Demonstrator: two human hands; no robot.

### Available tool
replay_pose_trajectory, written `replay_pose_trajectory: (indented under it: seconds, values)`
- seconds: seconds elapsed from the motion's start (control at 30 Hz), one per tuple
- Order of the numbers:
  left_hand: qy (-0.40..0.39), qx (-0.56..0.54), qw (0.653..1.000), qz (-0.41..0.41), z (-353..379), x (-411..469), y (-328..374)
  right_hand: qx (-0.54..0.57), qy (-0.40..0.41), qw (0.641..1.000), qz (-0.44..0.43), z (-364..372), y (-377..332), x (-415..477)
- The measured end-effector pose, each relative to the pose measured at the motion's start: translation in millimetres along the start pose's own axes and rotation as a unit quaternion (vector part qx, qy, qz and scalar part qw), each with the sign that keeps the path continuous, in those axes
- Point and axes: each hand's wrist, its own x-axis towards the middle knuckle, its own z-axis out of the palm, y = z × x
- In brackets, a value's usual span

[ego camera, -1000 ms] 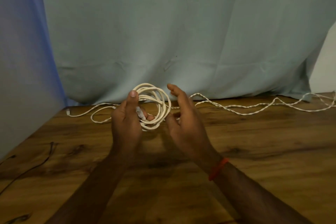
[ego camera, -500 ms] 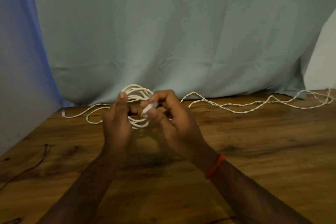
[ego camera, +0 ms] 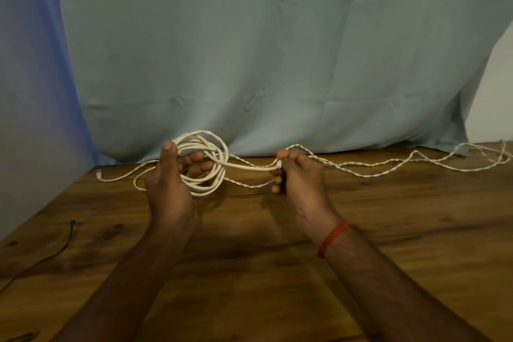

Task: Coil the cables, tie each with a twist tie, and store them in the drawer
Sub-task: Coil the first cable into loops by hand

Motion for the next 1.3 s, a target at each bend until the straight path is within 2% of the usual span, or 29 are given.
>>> replay_pose_trajectory:
  seconds: [0.1,0.17,0.2,0.23,0.3,0.33,0.37,0.43,0.53,0.6,0.83,0.97,1.1,1.3]
  values:
    - [-0.003,-0.017,1.0,-0.016,1,-2,3,0.01,-0.057,0.997,0.058,-2,3,2]
    - [0.006,-0.051,0.998,-0.038,3,-5,5,0.015,-0.099,0.994,0.047,-1,5,1]
    - [0.011,-0.068,0.997,-0.046,5,-6,5,-0.041,-0.107,0.993,0.002,-2,8,1]
    - [0.016,-0.079,0.995,-0.052,6,-8,7,-0.142,-0.104,0.981,-0.076,-3,12,1]
    - [0.024,-0.089,0.994,-0.06,8,-10,9,-0.332,-0.104,0.908,-0.233,-4,21,-2]
    - [0.025,-0.094,0.993,-0.065,8,-10,10,-0.374,-0.107,0.879,-0.277,-3,24,-4]
    - [0.022,-0.102,0.992,-0.072,8,-11,12,-0.381,-0.11,0.87,-0.292,-2,26,-5]
    - [0.007,-0.112,0.99,-0.085,8,-12,12,-0.339,-0.134,0.897,-0.249,0,26,-8]
    - [-0.029,-0.089,0.991,-0.097,9,-16,6,-0.154,-0.189,0.967,-0.075,9,22,-14]
    - [-0.046,-0.058,0.993,-0.09,8,-18,0,-0.042,-0.189,0.981,-0.006,14,22,-21]
    - [-0.061,-0.076,0.992,-0.077,9,-22,0,0.116,-0.208,0.966,0.098,18,13,-33]
    - [-0.032,-0.015,0.999,-0.041,10,-27,3,0.11,-0.245,0.955,0.13,19,9,-36]
    - [-0.016,0.024,1.0,-0.005,10,-27,5,0.094,-0.261,0.952,0.127,19,6,-37]
    - [-0.02,0.144,0.983,0.112,10,-26,3,0.148,-0.265,0.945,0.121,16,2,-33]
